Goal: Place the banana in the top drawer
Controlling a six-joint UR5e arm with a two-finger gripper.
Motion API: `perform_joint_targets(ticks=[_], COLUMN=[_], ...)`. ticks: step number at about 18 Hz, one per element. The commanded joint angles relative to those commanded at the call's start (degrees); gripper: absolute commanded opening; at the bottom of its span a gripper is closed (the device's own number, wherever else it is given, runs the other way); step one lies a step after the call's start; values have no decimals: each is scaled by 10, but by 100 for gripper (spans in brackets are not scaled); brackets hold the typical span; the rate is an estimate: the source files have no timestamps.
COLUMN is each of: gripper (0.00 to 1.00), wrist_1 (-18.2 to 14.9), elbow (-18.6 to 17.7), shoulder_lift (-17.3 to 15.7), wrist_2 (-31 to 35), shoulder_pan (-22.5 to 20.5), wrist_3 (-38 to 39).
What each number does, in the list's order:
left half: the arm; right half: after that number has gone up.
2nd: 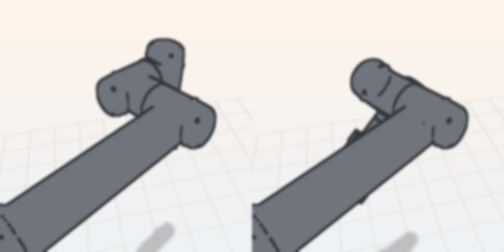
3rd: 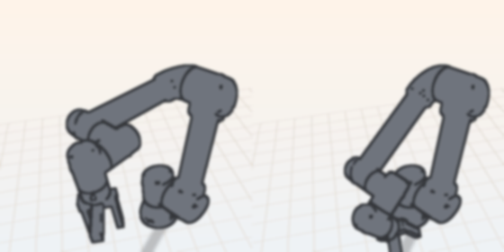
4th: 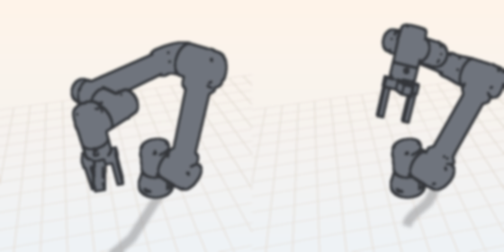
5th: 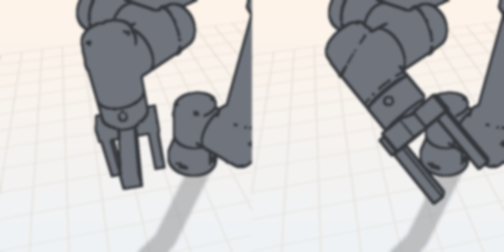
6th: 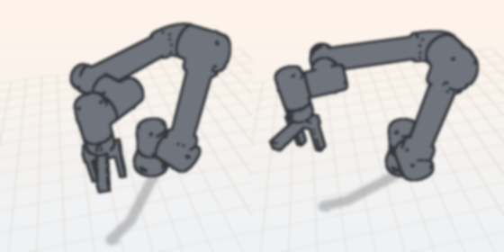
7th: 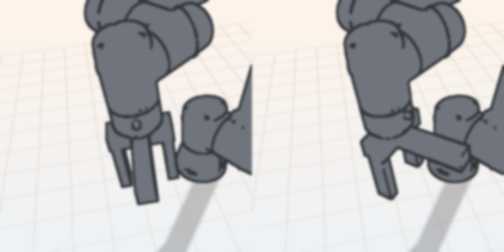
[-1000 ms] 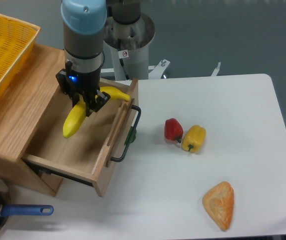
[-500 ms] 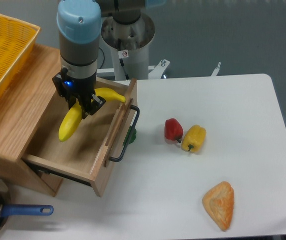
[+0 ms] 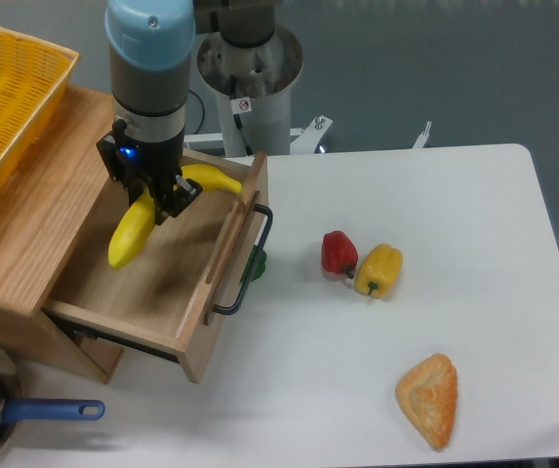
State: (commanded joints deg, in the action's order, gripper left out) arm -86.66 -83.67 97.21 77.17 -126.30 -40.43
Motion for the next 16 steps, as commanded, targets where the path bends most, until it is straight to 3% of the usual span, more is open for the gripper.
perform_joint_targets(ticks=[16], gripper=[37], wrist_1=[0], elbow=[-4], shoulder_lift=[13], wrist_2=[-6], shoulder_pan=[16], wrist_3=[10])
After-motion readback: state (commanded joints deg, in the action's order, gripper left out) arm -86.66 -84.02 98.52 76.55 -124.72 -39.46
